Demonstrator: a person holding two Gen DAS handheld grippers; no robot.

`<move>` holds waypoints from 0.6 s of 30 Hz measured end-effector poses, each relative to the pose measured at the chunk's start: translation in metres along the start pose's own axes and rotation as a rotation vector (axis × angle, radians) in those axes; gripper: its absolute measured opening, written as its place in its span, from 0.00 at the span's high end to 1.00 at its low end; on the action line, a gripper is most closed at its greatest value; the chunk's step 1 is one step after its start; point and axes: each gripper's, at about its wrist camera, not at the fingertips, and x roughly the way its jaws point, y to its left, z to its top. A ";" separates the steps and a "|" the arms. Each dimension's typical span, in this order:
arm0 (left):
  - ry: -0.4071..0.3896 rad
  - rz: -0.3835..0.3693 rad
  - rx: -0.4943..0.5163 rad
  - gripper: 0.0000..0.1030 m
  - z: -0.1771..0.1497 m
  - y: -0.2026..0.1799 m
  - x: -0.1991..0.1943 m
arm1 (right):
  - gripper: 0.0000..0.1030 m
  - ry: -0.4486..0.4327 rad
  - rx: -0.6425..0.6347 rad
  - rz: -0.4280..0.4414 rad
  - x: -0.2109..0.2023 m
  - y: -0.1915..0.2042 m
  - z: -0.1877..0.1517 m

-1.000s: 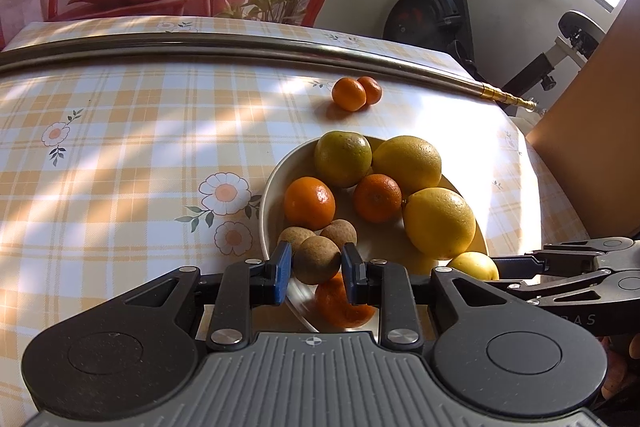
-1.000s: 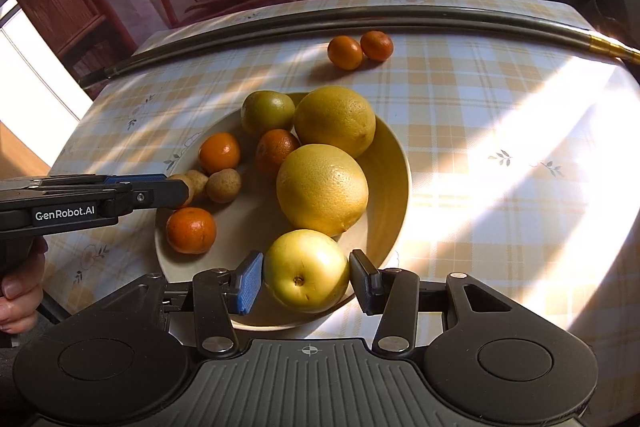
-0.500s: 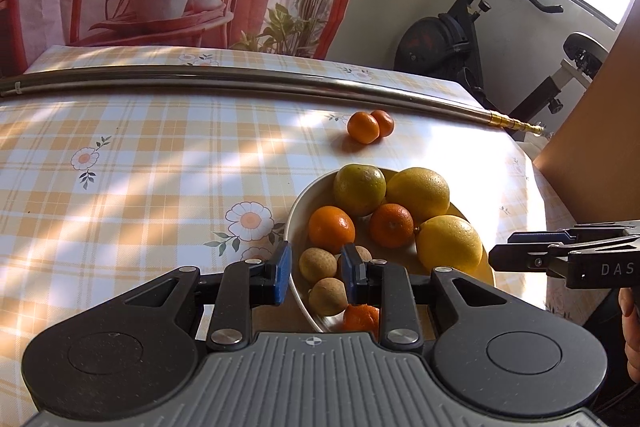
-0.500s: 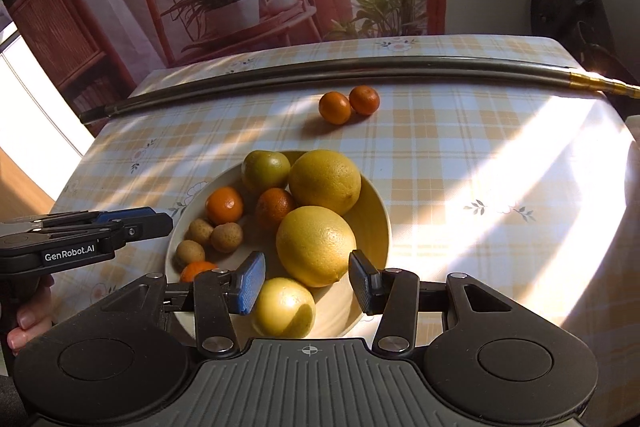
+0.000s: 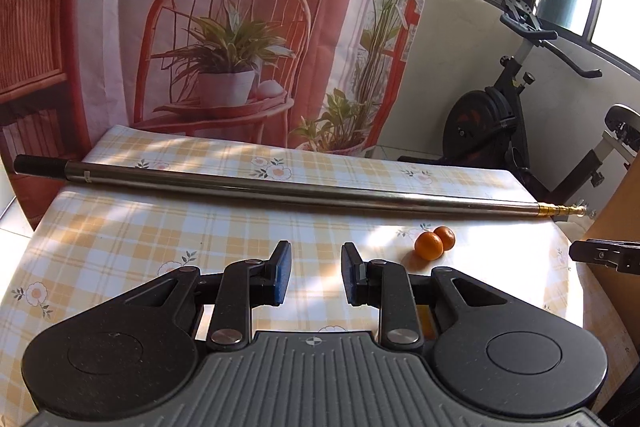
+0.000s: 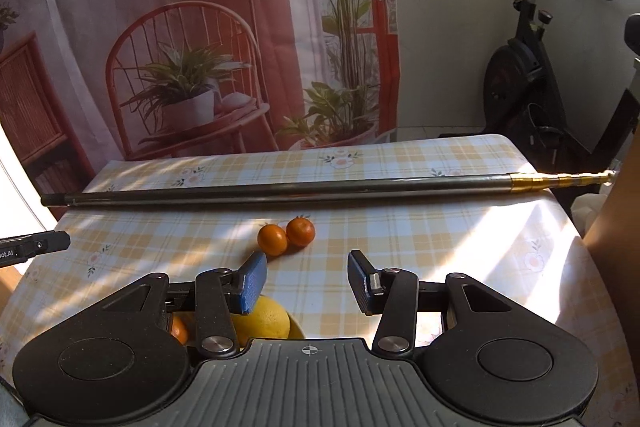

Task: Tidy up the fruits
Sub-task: 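Grasp a mandarin with the left tool while the right tool moves to the other mandarin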

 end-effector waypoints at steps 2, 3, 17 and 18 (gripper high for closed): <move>-0.017 0.017 0.009 0.73 0.008 0.000 -0.002 | 0.58 -0.018 0.012 -0.011 0.002 -0.006 0.005; -0.018 0.024 0.012 0.73 0.010 0.000 -0.001 | 0.58 -0.022 0.017 -0.017 0.004 -0.008 0.007; 0.081 -0.028 0.106 0.73 0.022 -0.029 0.039 | 0.59 0.028 0.073 -0.034 0.043 -0.036 -0.006; 0.090 -0.044 0.111 0.73 0.022 -0.034 0.045 | 0.59 0.035 0.076 -0.031 0.046 -0.037 -0.008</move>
